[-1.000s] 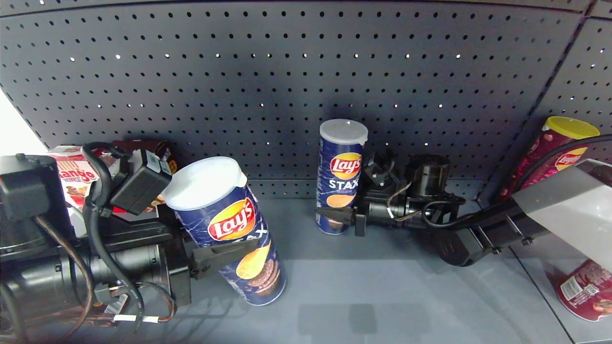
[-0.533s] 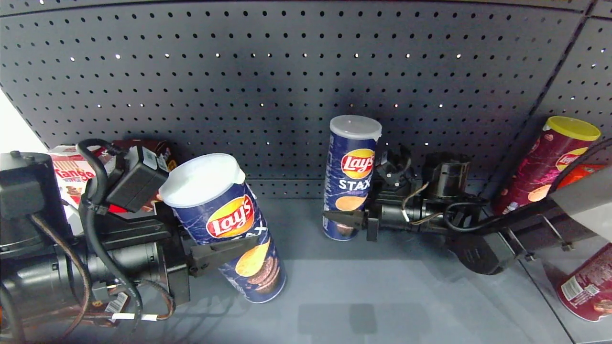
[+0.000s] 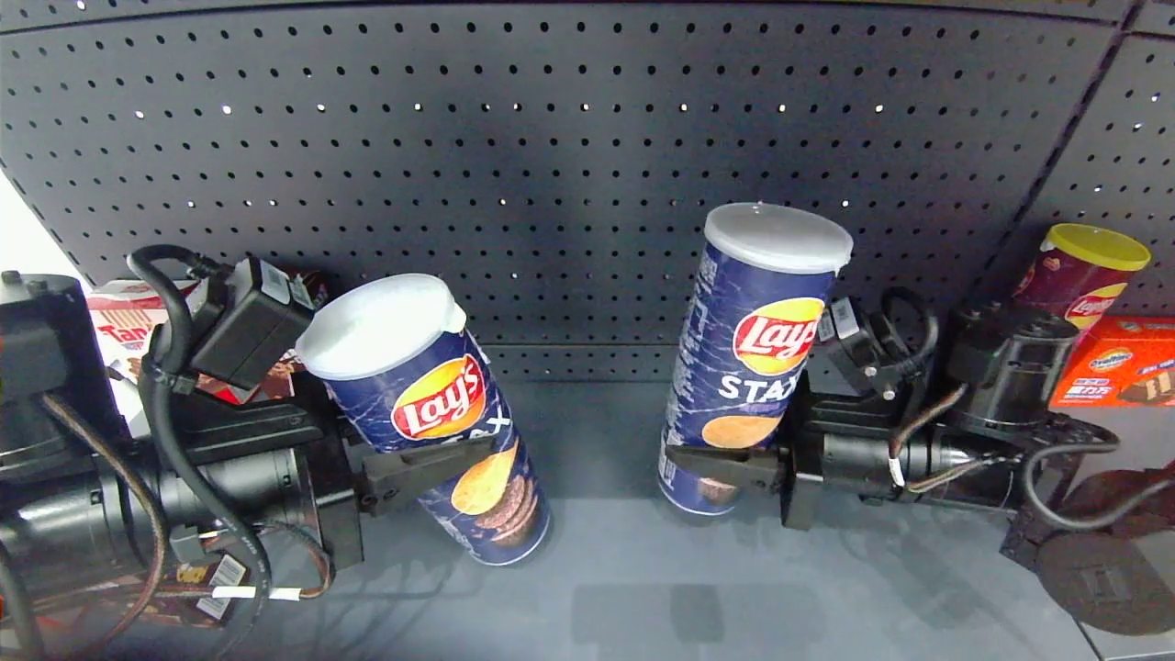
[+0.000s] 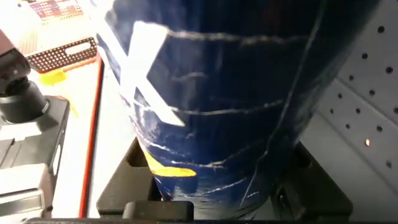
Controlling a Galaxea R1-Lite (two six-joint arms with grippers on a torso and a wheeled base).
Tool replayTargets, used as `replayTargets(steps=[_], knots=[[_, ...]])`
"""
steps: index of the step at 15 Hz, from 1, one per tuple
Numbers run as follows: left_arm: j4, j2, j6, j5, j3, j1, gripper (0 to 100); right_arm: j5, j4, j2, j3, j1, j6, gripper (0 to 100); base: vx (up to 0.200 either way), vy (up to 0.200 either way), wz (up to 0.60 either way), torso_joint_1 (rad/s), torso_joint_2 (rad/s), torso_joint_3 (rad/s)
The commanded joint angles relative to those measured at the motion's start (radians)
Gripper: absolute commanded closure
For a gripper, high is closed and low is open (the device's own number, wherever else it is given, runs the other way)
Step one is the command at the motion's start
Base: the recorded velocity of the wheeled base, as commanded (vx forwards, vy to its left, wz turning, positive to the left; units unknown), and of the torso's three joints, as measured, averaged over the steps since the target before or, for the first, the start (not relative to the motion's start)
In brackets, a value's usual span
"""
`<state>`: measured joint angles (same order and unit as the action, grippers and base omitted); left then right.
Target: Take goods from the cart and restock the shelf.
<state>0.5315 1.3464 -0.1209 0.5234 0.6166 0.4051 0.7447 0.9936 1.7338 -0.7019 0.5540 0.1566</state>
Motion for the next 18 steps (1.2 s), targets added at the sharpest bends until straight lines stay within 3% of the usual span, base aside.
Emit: replayTargets(steps=[1,6,18], knots=[[0.001,0.0,0.0,0.0,0.006,-0.002,100,-0.042,0.043,-0.074,0.108,0.046,0.001,100,0.0,0.0,0.0,0.0,0.0,0.0],[0.001,0.0,0.0,-0.011,0.009,-0.002,100,-0.094,0.115,-0.059,0.188,0.119,0.001,100,0.0,0.0,0.0,0.0,0.0,0.0],[0.001,0.0,0.001,-0.016,0.008,-0.002,100,-0.099,0.212,0.085,0.213,0.15,0.05,100,0.0,0.0,0.0,0.0,0.0,0.0]])
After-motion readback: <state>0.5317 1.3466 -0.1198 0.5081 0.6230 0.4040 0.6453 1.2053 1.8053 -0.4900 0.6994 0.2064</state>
